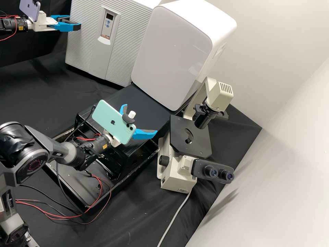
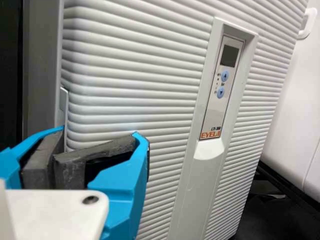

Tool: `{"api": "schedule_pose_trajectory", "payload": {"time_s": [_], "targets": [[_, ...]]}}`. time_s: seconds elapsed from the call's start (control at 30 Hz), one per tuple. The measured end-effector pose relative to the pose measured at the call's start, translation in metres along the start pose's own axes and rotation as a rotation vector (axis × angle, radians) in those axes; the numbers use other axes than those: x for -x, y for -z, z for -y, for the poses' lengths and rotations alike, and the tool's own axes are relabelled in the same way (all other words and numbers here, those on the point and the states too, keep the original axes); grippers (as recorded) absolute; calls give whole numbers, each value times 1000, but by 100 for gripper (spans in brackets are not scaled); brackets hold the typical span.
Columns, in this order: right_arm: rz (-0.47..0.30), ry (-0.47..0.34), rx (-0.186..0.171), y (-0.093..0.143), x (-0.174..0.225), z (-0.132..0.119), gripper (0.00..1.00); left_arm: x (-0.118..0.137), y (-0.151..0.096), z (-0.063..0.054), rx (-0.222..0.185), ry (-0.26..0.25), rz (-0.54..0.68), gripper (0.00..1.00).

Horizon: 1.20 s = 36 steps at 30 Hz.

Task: Open the incubator door

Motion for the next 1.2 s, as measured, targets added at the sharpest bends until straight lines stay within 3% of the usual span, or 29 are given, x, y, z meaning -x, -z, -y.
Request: {"api": "schedule_pose_trajectory", "payload": {"time_s": [0.27,0.6,0.87,1.2], "targets": [[0,0,0,0,0,0,100,2,-1,1,3,0,2,0],[0,0,0,0,0,0,100,32,-19,7,16,14,33,0],[0,0,0,0,0,0,100,64,-47,18,-51,46,86,0],[0,0,0,0,0,0,100,99,-90,39,-71,87,256,0]]}}
